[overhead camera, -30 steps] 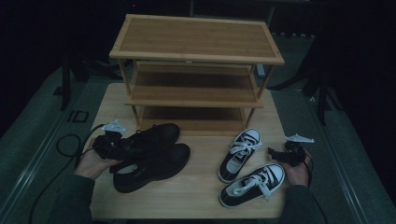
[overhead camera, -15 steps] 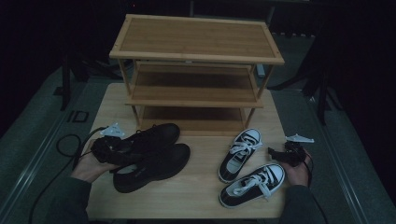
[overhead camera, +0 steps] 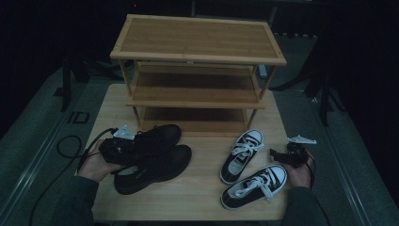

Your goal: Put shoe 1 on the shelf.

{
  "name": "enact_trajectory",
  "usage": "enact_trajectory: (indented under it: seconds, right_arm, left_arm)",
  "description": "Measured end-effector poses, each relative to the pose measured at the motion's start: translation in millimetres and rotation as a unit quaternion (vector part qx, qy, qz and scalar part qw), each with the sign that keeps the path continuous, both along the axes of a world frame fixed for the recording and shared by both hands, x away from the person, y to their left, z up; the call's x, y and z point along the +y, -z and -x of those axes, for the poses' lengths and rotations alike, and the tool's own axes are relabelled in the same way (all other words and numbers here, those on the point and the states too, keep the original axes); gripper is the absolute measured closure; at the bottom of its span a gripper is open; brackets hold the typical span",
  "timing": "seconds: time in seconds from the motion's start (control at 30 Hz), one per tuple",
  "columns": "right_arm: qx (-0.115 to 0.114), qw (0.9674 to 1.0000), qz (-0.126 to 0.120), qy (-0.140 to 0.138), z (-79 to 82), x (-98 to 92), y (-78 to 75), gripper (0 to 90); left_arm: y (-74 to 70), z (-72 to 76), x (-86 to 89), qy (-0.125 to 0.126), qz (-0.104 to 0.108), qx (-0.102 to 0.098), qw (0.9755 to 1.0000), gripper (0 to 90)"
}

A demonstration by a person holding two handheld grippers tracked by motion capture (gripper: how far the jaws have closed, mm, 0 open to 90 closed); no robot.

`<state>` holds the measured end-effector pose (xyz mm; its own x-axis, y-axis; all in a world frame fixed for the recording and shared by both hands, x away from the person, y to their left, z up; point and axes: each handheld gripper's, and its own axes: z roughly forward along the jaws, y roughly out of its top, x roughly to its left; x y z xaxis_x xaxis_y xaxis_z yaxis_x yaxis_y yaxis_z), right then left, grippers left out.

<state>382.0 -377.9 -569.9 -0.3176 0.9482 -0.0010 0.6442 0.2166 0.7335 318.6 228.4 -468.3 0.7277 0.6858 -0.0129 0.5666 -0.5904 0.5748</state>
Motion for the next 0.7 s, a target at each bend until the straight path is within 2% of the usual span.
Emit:
enact_trajectory:
  seconds: [0.23, 0.33, 0.47, 0.6, 0.7]
  right_arm:
    - [0.0, 1.0, 0.0, 0.0, 0.0, 0.0, 0.0, 14.9]
    - [0.0, 1.0, 0.0, 0.0, 0.0, 0.0, 0.0, 14.9]
    - [0.0, 1.0, 0.0, 0.0, 0.0, 0.0, 0.0, 14.9]
    - [0.0, 1.0, 0.0, 0.0, 0.0, 0.0, 0.0, 14.9]
    - [0.0, 1.0, 0.0, 0.0, 0.0, 0.0, 0.0, 14.9]
  left_arm:
    - [5.1, -11.2, -7.5, 0.0, -0.013, 0.023, 0.9996, 54.6]
    - [4.4, -13.3, -8.5, 0.003, -0.017, 0.023, 0.9996, 60.3]
    - [4.6, -15.7, -7.6, 0.011, -0.011, 0.03, 0.9994, 67.6]
    - [6.3, -16.9, -8.6, 0.016, -0.015, 0.035, 0.9992, 67.2]
    - [11.0, -18.5, -13.0, 0.02, -0.031, 0.039, 0.9986, 67.7]
